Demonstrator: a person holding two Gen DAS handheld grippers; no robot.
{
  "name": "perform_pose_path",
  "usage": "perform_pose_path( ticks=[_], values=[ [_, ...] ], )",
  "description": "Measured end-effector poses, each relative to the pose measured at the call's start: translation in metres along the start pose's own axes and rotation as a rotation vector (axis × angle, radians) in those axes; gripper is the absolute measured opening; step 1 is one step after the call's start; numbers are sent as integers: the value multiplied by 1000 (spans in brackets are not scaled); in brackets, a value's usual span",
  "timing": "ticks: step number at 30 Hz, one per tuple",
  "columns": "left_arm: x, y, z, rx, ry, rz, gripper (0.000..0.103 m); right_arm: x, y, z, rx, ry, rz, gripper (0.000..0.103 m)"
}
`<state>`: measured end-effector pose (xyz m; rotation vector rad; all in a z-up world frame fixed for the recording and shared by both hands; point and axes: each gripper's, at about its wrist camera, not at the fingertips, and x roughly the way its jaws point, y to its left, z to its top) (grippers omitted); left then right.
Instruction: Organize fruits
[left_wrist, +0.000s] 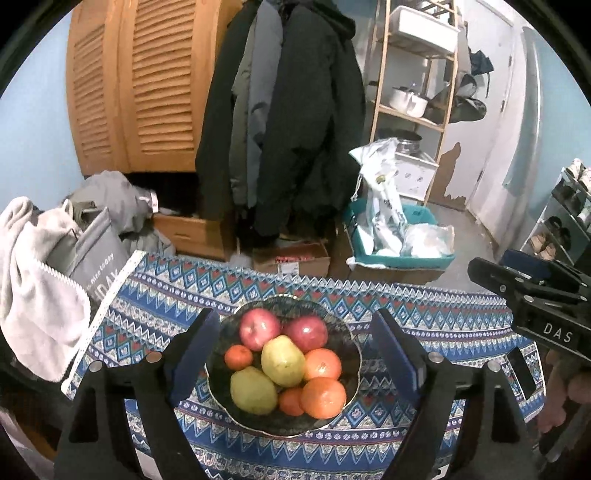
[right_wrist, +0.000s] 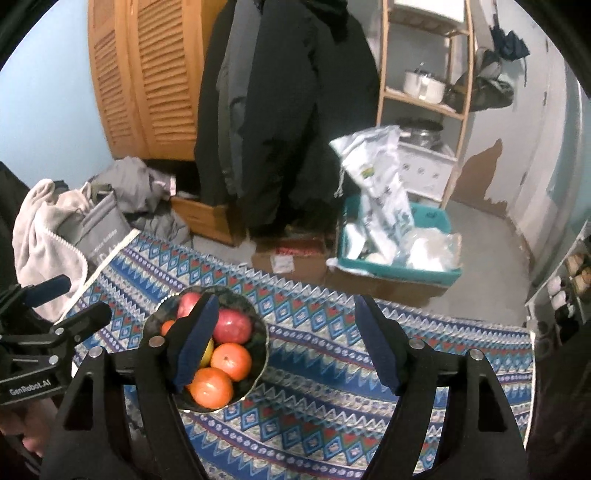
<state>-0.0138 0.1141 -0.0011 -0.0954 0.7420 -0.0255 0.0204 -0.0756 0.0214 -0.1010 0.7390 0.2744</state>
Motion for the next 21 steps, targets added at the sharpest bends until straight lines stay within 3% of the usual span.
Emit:
perform_pose_path(
  ticks=[21],
  values=[
    [-39, -52, 17, 77, -144, -32, 101, -71, -46, 1, 53, -166, -96, 87]
  ],
)
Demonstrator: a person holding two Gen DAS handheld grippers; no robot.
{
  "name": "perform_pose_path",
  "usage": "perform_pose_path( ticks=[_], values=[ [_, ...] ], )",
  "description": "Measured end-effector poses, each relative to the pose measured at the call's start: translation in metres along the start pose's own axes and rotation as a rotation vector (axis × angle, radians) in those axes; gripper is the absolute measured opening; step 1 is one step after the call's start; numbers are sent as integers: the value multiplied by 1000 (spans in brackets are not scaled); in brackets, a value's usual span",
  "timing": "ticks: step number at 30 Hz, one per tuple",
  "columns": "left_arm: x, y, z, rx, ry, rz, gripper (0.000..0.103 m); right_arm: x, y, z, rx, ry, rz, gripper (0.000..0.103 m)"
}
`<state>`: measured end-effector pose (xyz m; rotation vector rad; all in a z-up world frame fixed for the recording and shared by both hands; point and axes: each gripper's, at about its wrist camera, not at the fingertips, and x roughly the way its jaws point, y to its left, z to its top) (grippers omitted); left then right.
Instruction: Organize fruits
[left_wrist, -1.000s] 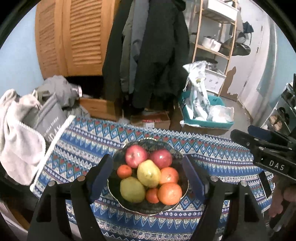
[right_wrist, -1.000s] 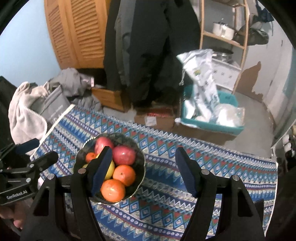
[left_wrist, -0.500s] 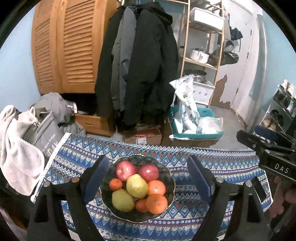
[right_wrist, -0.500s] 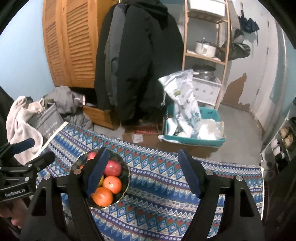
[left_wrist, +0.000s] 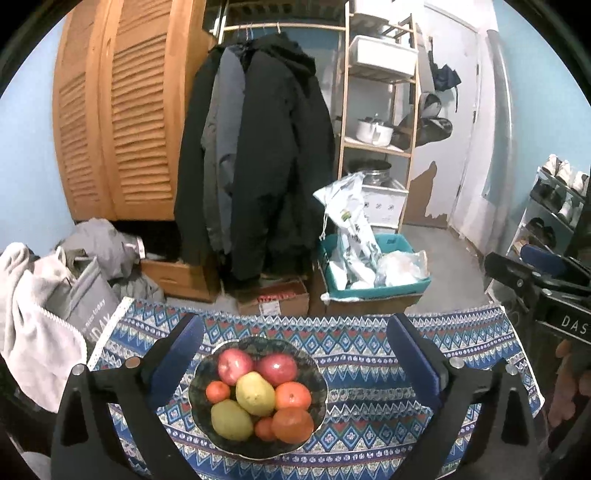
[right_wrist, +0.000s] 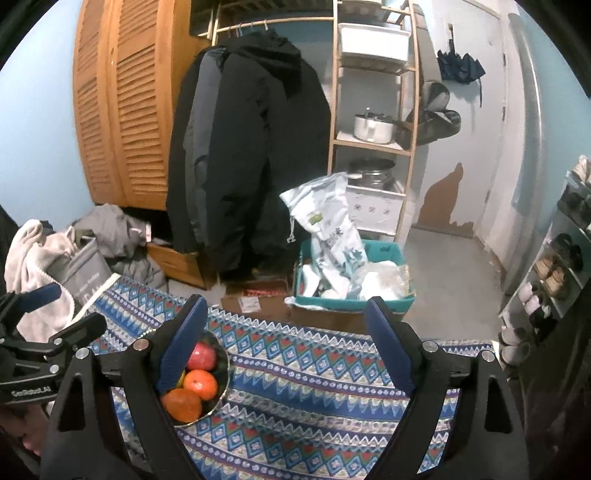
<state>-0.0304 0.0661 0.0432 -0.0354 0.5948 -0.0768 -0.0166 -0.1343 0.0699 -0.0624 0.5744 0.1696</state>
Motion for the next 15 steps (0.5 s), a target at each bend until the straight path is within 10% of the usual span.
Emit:
perform_pose_path(
  ticks=[15],
  values=[
    [-11, -17, 6, 42, -44, 16, 102, -13, -17, 1, 18, -19, -54, 87]
  ],
)
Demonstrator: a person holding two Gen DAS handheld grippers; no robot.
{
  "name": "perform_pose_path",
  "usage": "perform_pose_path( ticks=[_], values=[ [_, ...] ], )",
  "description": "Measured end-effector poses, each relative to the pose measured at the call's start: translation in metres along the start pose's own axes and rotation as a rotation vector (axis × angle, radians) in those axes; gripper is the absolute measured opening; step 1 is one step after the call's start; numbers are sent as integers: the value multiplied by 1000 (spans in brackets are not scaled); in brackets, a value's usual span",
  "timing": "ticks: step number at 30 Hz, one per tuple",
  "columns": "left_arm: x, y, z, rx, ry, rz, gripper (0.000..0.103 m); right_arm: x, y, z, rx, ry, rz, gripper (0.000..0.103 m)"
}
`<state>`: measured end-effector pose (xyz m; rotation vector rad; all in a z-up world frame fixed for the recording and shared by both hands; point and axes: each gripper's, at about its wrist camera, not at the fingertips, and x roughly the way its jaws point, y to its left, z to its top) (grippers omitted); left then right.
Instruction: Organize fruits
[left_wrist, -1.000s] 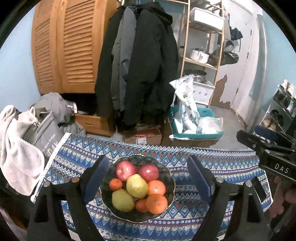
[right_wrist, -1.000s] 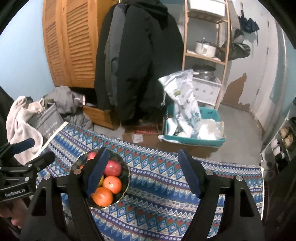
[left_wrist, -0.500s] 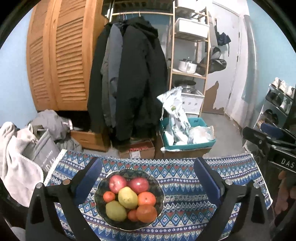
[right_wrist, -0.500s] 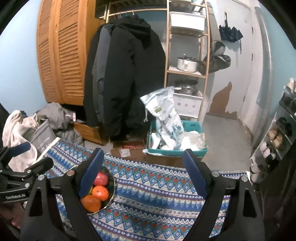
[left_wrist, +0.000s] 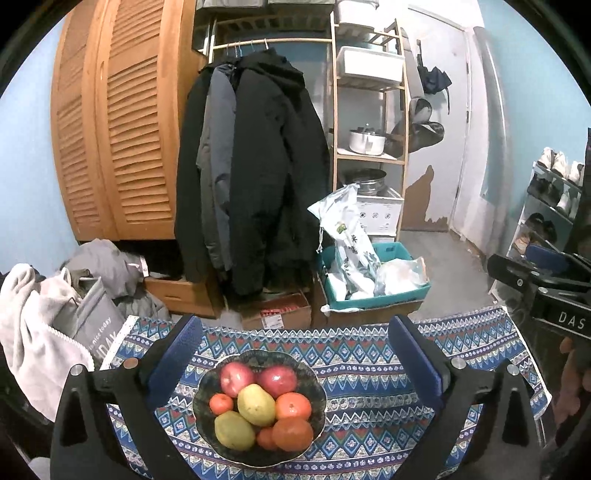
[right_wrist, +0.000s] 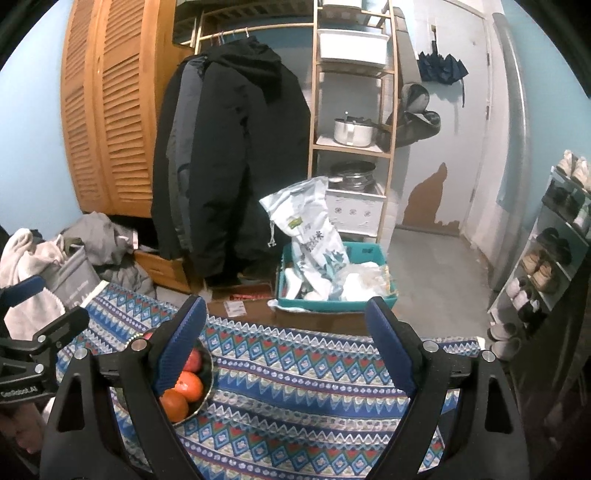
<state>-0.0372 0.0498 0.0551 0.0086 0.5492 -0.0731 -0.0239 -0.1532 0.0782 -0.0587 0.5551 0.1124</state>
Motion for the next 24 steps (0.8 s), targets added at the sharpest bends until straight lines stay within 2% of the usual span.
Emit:
perform_pose_path(
  ticks=[15, 24],
  values=[
    [1, 1, 0, -18, 17, -13, 102, -2, -3, -1, -5, 3, -6, 87],
    [1, 2, 0, -32, 20, 11, 102, -2, -4, -2, -12, 10, -6, 87]
  ],
)
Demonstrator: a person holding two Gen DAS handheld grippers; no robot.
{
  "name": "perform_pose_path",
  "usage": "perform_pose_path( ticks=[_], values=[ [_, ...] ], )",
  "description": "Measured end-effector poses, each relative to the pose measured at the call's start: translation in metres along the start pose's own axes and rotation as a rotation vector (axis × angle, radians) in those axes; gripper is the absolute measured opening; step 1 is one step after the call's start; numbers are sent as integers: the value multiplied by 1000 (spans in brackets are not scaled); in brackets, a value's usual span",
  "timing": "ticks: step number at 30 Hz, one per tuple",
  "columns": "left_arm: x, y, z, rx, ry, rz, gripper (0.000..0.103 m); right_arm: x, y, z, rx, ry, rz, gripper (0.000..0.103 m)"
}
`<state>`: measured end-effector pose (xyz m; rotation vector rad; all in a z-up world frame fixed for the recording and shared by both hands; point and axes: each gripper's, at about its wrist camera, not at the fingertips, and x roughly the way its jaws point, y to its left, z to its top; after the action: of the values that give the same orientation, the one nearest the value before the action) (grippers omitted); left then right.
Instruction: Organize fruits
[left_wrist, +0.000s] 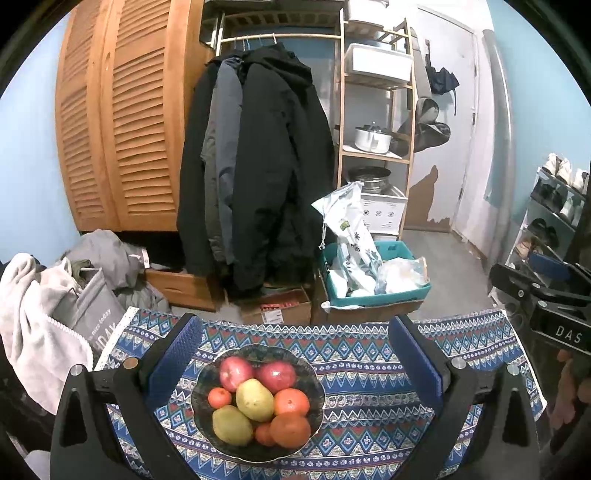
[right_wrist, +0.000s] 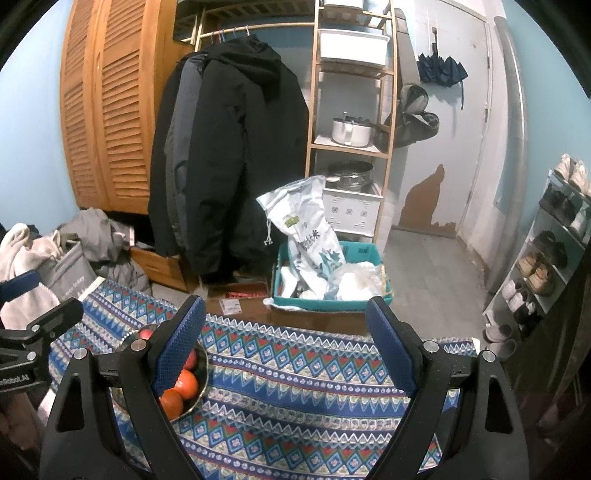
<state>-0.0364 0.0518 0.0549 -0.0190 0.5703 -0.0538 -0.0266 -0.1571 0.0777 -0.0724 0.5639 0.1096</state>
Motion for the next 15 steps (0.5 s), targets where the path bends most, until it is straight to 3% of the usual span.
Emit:
perform_pose_path(
  ticks=[15],
  values=[
    [-3, -2, 2, 14, -11, 1, 102, -1, -2, 0, -2, -1, 0, 87]
  ],
)
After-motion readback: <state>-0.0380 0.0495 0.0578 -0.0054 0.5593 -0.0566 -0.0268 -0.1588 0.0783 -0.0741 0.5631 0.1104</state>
